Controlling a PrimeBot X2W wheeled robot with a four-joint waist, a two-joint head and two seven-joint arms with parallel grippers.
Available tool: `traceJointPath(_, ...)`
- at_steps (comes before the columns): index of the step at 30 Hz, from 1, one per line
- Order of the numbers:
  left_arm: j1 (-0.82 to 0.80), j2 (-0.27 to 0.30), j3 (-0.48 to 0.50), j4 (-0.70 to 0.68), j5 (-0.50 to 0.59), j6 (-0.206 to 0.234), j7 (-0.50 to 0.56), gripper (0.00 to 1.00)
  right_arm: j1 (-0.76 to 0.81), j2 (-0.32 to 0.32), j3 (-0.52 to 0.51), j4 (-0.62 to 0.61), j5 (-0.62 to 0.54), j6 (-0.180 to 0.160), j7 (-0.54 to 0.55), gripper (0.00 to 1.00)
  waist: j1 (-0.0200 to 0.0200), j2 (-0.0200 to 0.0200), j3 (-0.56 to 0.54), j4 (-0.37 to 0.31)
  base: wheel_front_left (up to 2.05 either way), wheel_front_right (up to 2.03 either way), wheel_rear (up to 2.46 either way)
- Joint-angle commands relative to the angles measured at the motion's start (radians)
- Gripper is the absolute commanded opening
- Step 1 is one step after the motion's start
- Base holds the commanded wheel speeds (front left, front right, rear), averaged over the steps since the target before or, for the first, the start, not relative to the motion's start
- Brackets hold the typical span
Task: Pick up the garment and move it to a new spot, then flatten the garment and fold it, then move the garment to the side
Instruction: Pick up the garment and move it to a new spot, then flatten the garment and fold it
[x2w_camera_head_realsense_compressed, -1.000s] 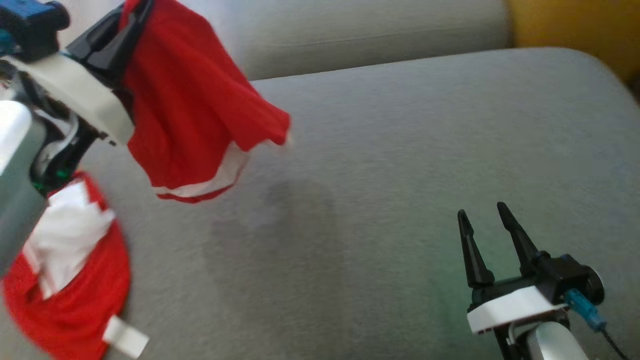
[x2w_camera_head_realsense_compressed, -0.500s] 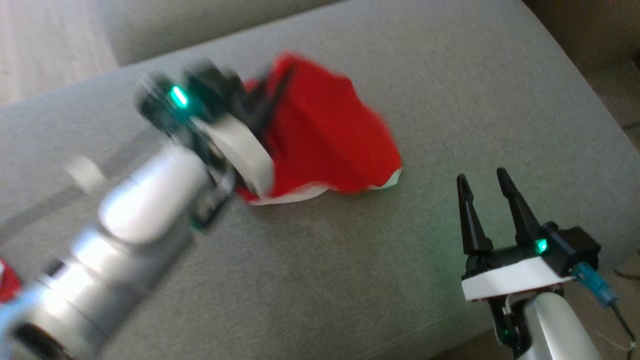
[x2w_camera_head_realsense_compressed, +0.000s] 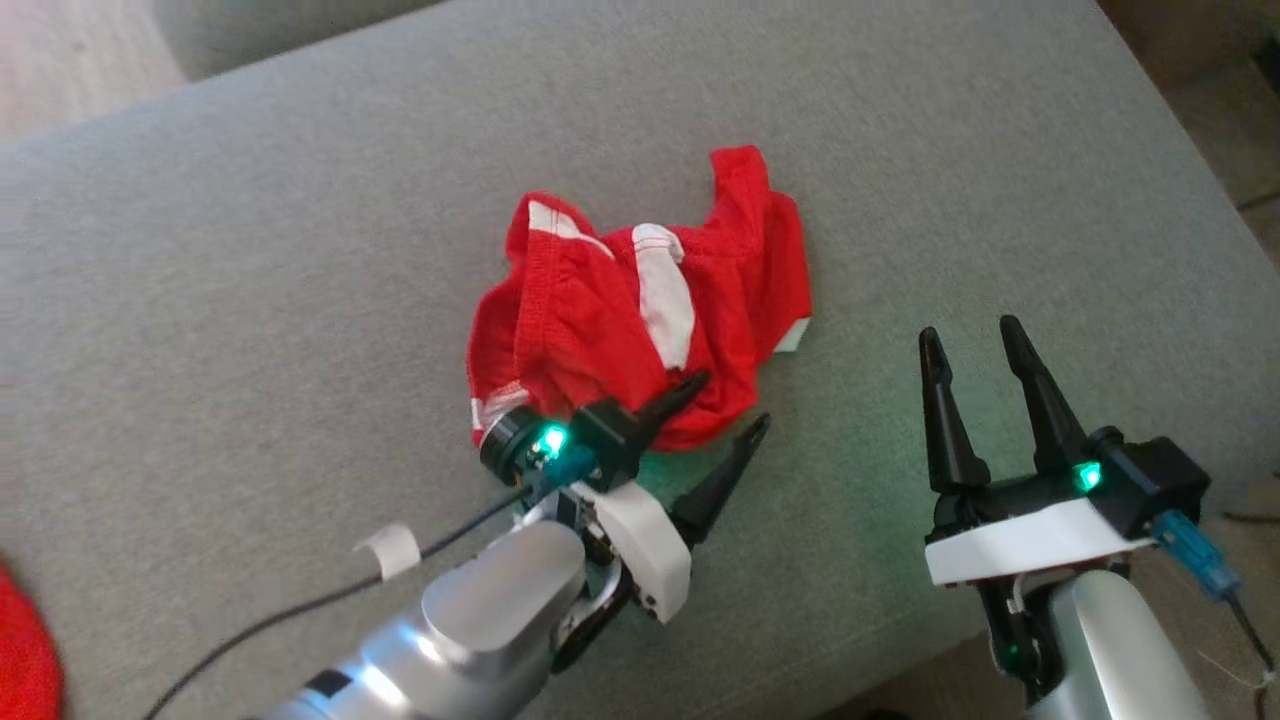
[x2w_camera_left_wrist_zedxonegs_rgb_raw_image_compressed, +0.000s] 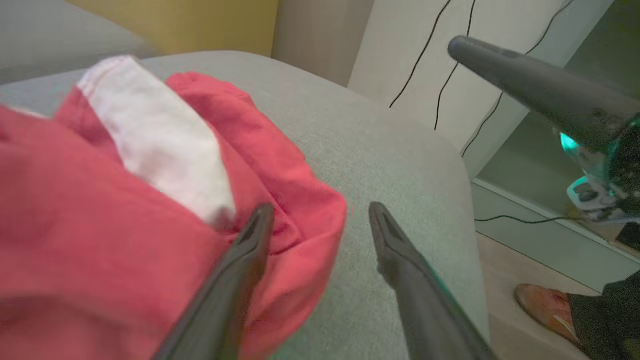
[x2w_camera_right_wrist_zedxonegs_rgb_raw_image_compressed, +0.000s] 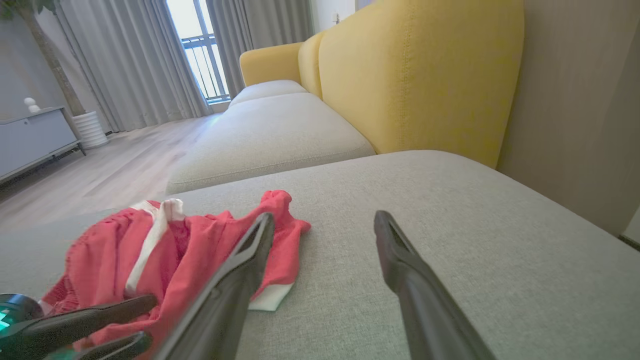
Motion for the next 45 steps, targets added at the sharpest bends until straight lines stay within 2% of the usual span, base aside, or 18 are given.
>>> traceJointPath(1,0.003,-0.010,0.033,-0.021,-0.002,0.013,-0.022,1.00,-0.007,-0.003,0.018,-0.027,-0.013,-0.001,-0.011,1.00,-0.0001,0.0000,-0.041,0.032,0.00,0.00,0.00)
traceJointPath(4,0.034,-0.014,0.069,-0.047,0.000,0.044,-0.047,1.00,0.015,-0.003,0.009,-0.018,-0.034,-0.001,-0.011,1.00,-0.0001,0.0000,-0.097,0.067,0.00,0.00,0.00)
traceJointPath(7,0.078,0.009,0.142,-0.108,0.022,0.103,-0.055,1.00,0.045,-0.003,0.001,-0.010,-0.052,-0.001,-0.011,1.00,-0.0001,0.0000,-0.157,0.105,0.00,0.00,0.00)
traceJointPath(11,0.186,0.074,0.297,-0.254,0.091,0.185,-0.055,1.00,0.083,-0.003,-0.008,-0.005,-0.065,-0.001,-0.011,1.00,-0.0001,0.0000,-0.218,0.160,0.00,0.00,0.00)
traceJointPath(16,0.371,0.129,0.514,-0.424,0.163,0.231,-0.056,1.00,0.114,-0.003,-0.020,0.003,-0.067,-0.001,-0.011,1.00,-0.0001,0.0000,-0.258,0.221,0.00,0.00,0.00)
traceJointPath(17,0.371,0.129,0.514,-0.424,0.163,0.231,-0.056,1.00,0.114,-0.003,-0.020,0.003,-0.067,-0.001,-0.011,1.00,-0.0001,0.0000,-0.258,0.221,0.00,0.00,0.00)
traceJointPath(20,0.494,0.138,0.638,-0.496,0.219,0.257,-0.056,1.00,0.130,-0.003,-0.034,0.002,-0.064,-0.001,-0.011,1.00,-0.0001,0.0000,-0.272,0.248,0.00,0.00,0.00)
traceJointPath(25,0.674,0.104,0.807,-0.557,0.331,0.310,-0.056,1.00,0.172,-0.003,-0.041,-0.005,-0.061,-0.001,-0.011,1.00,-0.0001,0.0000,-0.295,0.277,0.00,0.00,0.00)
traceJointPath(28,0.757,0.064,0.882,-0.610,0.406,0.302,-0.056,1.00,0.202,-0.003,-0.041,-0.006,-0.058,-0.001,-0.011,1.00,-0.0001,0.0000,-0.308,0.286,0.00,0.00,0.00)
traceJointPath(35,0.892,-0.003,0.955,-0.693,0.544,0.229,-0.056,1.00,0.243,-0.003,-0.024,-0.014,-0.053,-0.001,-0.011,1.00,-0.0001,0.0000,-0.330,0.292,0.00,0.00,0.00)
traceJointPath(40,0.927,-0.021,0.972,-0.693,0.593,0.190,-0.056,1.00,0.248,-0.003,-0.006,-0.016,-0.056,-0.001,-0.011,1.00,-0.0001,0.0000,-0.344,0.290,0.00,0.00,0.00)
traceJointPath(45,0.937,-0.027,0.995,-0.694,0.619,0.180,-0.056,1.00,0.252,-0.003,0.002,-0.016,-0.057,-0.001,-0.011,1.00,-0.0001,0.0000,-0.358,0.292,0.00,0.00,0.00)
